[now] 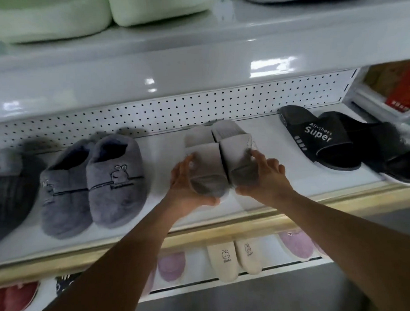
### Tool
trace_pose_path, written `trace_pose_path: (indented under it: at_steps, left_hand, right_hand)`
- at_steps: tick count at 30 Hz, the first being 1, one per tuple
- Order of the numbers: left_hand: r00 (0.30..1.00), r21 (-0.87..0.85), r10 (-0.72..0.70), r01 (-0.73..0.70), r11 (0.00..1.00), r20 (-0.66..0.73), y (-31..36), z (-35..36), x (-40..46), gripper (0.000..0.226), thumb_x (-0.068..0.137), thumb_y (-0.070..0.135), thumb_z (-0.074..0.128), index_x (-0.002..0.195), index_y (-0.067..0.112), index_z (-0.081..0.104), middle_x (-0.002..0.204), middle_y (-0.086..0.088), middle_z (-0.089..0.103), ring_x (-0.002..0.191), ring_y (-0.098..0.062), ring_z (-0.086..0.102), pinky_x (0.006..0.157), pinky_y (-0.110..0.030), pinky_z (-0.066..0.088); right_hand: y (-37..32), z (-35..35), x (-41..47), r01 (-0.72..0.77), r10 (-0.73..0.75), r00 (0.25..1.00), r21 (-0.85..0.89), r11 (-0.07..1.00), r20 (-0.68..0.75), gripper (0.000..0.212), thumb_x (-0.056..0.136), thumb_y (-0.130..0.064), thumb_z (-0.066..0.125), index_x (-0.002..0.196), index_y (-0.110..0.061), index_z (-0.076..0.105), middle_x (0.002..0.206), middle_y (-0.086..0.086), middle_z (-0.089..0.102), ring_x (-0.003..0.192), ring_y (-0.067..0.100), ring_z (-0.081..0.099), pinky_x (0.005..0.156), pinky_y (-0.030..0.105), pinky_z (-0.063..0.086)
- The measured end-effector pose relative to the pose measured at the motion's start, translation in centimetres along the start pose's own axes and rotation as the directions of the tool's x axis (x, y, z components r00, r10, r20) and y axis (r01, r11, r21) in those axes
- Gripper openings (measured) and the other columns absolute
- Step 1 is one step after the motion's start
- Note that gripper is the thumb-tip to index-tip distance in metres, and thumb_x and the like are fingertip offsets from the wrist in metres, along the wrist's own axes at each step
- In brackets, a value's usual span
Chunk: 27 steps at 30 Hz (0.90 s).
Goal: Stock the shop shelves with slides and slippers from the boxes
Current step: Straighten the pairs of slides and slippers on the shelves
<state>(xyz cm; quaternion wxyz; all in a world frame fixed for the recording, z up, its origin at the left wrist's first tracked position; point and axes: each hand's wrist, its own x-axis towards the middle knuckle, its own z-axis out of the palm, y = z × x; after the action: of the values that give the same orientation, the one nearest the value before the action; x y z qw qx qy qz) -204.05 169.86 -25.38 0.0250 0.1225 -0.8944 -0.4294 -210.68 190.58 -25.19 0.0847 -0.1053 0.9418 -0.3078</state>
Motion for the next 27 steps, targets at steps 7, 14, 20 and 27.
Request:
trace_pose_path:
  at_steps: [7,14,20,27]
  left_hand:
    - [0.956,0.021,-0.005,0.012,1.000,-0.293,4.8,3.1,-1.0,0.106,0.061,0.057,0.075,0.148,0.017,0.029,0.154,-0.006,0.024,0.143,-0.024,0.025,0.116,-0.038,0.030]
    - [0.932,-0.096,0.149,-0.190,0.977,-0.330,11.8,10.0,-1.3,0.063,0.077,0.017,0.080,0.131,0.018,0.048,0.127,0.004,0.050,0.109,0.008,0.051,0.086,0.005,0.030]
    - [0.975,-0.089,0.100,-0.119,0.989,-0.197,16.4,15.1,-0.4,0.049,0.083,0.016,0.072,0.128,0.023,0.054,0.124,0.007,0.048,0.112,-0.019,0.054,0.095,-0.026,0.041]
    - [0.963,0.042,0.270,-0.270,0.962,-0.008,20.2,21.1,0.7,0.039,0.085,0.017,0.068,0.123,0.019,0.061,0.125,0.003,0.059,0.119,-0.017,0.050,0.091,-0.014,0.034]
  right_hand:
    - [1.7,-2.5,-1.4,0.084,-0.085,0.996,0.055,0.995,0.026,0.083,0.088,-0.033,0.063,0.150,-0.026,0.009,0.143,0.010,0.029,0.129,0.032,0.031,0.103,0.045,0.036]
    - [6.3,-8.0,-2.6,0.163,-0.164,0.986,-0.025,0.986,-0.035,0.063,0.095,-0.032,0.054,0.149,-0.028,0.022,0.147,0.001,0.031,0.135,0.022,0.029,0.100,0.041,0.041]
    - [10.7,-12.8,-2.1,0.122,-0.138,0.974,-0.098,0.988,-0.179,0.041,0.093,-0.028,0.054,0.133,-0.025,0.048,0.133,0.001,0.045,0.124,0.022,0.043,0.086,0.038,0.048]
    - [17.9,-18.0,-2.4,-0.117,0.030,0.907,-0.182,0.976,-0.419,0.059,0.081,-0.031,0.063,0.135,-0.019,0.044,0.140,0.008,0.038,0.128,0.032,0.035,0.101,0.048,0.035]
